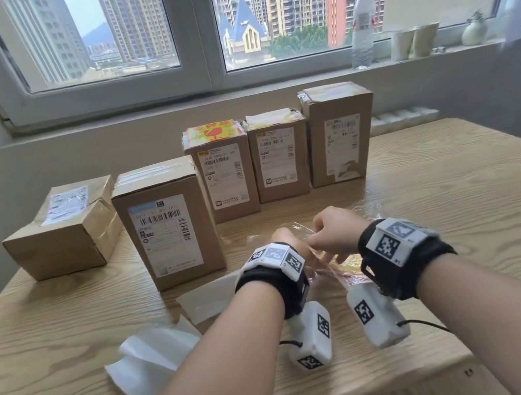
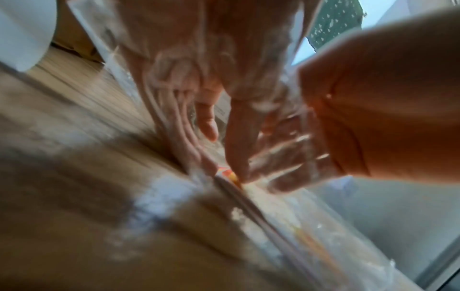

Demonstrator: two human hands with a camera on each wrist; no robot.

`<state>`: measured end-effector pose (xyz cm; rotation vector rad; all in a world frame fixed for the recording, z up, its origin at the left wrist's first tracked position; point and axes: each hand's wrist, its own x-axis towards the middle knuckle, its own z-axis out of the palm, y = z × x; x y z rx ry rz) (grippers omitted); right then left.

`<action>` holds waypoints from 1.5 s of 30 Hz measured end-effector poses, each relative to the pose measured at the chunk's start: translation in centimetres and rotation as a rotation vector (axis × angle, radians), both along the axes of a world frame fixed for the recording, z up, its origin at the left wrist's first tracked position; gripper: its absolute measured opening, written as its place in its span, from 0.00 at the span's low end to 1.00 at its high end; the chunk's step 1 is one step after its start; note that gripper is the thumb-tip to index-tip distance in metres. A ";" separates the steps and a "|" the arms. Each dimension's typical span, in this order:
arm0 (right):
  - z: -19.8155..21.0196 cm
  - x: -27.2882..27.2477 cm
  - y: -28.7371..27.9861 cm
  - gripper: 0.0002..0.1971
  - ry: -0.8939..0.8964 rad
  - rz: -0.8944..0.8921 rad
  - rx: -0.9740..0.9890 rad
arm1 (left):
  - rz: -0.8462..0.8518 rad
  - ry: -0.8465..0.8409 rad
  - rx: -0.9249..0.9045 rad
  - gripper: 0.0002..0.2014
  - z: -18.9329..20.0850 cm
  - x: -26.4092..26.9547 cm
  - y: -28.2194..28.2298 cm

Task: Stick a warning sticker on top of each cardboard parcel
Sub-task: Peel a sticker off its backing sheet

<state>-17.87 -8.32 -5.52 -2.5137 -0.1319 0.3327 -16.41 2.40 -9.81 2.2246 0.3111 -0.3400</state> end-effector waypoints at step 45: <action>1.6 -2.6 -1.4 0.03 -0.224 -0.026 -0.141 | 0.038 0.029 -0.230 0.05 6.5 -4.5 6.0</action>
